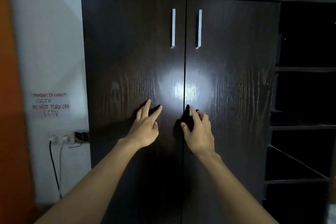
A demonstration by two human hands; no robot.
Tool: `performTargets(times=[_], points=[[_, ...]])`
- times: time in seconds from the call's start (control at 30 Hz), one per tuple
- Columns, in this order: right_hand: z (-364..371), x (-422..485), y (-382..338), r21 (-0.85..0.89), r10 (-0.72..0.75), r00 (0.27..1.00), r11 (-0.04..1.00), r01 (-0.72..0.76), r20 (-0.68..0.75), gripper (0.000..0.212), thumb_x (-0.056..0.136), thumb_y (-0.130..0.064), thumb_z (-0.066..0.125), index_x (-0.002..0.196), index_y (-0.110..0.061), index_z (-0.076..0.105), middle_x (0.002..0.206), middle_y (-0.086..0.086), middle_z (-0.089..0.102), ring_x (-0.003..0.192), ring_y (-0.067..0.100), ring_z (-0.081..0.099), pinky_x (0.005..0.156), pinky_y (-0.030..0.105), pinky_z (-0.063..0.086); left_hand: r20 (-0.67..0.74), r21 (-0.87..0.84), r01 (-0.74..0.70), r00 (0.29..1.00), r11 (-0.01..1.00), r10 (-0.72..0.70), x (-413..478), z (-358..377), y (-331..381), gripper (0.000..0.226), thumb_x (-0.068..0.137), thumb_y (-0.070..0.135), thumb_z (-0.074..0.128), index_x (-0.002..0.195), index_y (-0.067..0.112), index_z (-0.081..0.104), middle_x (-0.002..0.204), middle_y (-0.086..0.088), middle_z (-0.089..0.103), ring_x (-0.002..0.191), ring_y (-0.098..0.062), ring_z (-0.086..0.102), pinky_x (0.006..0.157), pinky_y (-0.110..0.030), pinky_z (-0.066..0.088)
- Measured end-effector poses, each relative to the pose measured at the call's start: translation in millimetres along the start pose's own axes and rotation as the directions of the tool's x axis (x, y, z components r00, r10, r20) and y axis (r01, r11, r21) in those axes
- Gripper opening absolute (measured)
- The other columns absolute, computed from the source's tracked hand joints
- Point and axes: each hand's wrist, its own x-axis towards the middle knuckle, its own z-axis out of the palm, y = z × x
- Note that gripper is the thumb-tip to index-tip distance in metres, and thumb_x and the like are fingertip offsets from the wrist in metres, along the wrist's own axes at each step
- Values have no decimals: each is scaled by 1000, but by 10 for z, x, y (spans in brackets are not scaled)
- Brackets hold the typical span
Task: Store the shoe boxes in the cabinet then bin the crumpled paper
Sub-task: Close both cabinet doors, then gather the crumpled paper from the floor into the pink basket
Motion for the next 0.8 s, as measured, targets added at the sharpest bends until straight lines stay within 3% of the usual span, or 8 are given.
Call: performTargets(times=[0.1,0.27,0.33,0.4,0.43,0.5,0.6,0.8], points=[[-84,-26,108,-40,11,1000,999,-10,12,62,98,-39,57,152,-39,28,150,-5,31,136,17,36,98,44,51,22,47,-1,1000,999,0,-5,33,-15,64,102,19,41,154,39,12,157,15,-28,147,-16,-22,120,-52,13],[-374,-282,244,-126,19,998,992,-11,67,60,98,-44,54,152,-35,30,147,-6,38,132,16,42,98,38,46,3,-101,10,1000,995,-9,-48,116,111,62,100,26,48,154,36,19,161,12,-18,149,-18,-15,118,-49,16],[-535,-500,331,-166,39,997,986,-27,72,59,98,-46,53,152,-33,33,146,-7,43,132,15,45,99,37,45,29,-215,15,1000,977,-9,-137,222,227,58,99,31,51,152,34,27,161,5,12,149,-21,11,115,-43,26],[-706,-784,458,-210,92,993,975,-76,67,57,97,-48,54,150,-32,38,145,-9,47,133,13,46,99,35,44,131,-379,16,991,925,37,-282,403,390,48,98,34,52,145,34,42,137,4,51,132,-19,46,106,-36,40],[-794,-941,538,-228,121,990,968,-103,66,55,97,-48,54,148,-33,41,143,-10,49,132,12,47,99,34,44,181,-434,-3,979,901,90,-372,528,480,41,97,35,53,138,33,50,123,7,59,120,-14,55,100,-31,44],[-973,-1237,717,-277,185,980,948,-160,68,51,96,-50,53,144,-33,45,140,-11,53,130,12,50,99,34,46,231,-481,-56,954,875,189,-544,810,674,30,96,33,56,124,29,64,108,11,65,105,-7,61,92,-24,47],[-1232,-1632,1029,-370,310,947,892,-258,88,52,95,-55,51,142,-33,47,137,-8,56,125,13,56,98,35,49,308,-510,-85,911,856,274,-766,1260,985,21,95,28,58,109,23,72,101,11,69,96,-5,63,81,-18,45],[-1839,-2403,1537,-471,529,843,770,-430,94,55,96,-54,52,145,-33,45,138,-5,58,124,14,57,95,35,49,494,-545,-110,760,832,423,-1116,2037,1587,16,94,33,56,94,31,72,94,9,71,89,-8,66,80,-30,55]])
